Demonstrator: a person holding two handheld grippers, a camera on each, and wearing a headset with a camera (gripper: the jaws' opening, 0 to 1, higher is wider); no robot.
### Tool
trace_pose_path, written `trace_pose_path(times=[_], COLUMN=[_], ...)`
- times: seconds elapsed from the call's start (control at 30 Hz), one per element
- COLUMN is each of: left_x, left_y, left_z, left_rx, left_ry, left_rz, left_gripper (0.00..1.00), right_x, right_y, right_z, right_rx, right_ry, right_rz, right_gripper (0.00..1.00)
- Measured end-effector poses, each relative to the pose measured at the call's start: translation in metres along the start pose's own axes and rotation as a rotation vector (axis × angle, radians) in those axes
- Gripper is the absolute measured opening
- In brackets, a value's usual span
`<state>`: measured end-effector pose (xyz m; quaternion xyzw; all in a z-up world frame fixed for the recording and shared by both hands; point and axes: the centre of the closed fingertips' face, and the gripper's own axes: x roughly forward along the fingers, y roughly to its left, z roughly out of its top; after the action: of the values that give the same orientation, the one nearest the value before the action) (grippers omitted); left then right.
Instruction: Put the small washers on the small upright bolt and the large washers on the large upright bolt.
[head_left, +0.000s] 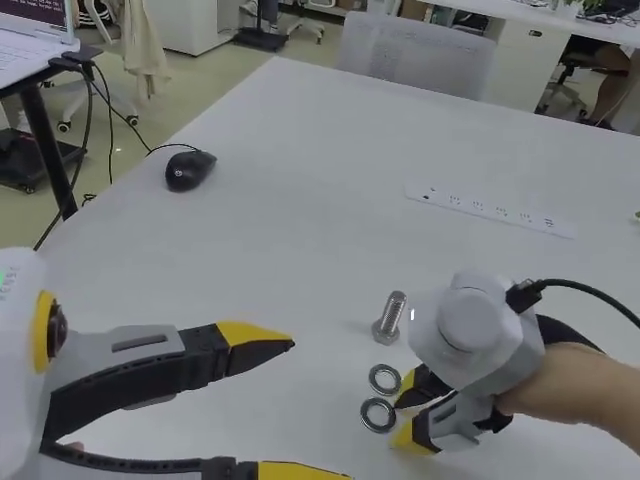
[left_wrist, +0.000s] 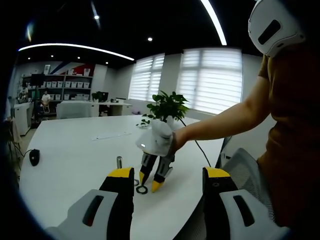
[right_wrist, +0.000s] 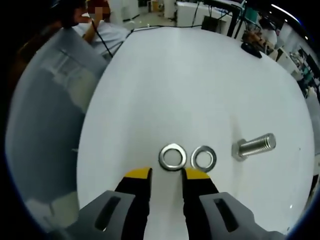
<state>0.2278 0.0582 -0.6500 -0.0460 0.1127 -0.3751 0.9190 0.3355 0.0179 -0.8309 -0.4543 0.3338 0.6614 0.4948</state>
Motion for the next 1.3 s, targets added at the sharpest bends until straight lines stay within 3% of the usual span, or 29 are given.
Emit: trace_pose_path(times=[0.13,0.5,0.9,1.3], left_x=[0.0,0.0,-0.001,-0.001], left_y=[0.0,-0.002,-0.002,-0.002], left_z=[-0.001,0.0,0.001,0.0], left_rx=[0.0,0.0,-0.002,-0.001], left_ry=[0.001,-0.003,-0.007,-0.001], left_rz=[0.003,0.007,0.009,0.007], left_gripper=[0.54,0.54,0.54,0.54], right_x=[0.001,0.008,0.007,0.007], right_y=[0.001,0.012,0.016,0.016], right_z=[0.003,0.021,0.021,0.022], right_rx=[-0.015,-0.079,-0.128,-0.096], right_ry=[0.015,-0.012,-0.006,-0.014], right_rz=[0.003,0.032,0.045,0.041], right_gripper=[0.27,0.29,0.25,0.22])
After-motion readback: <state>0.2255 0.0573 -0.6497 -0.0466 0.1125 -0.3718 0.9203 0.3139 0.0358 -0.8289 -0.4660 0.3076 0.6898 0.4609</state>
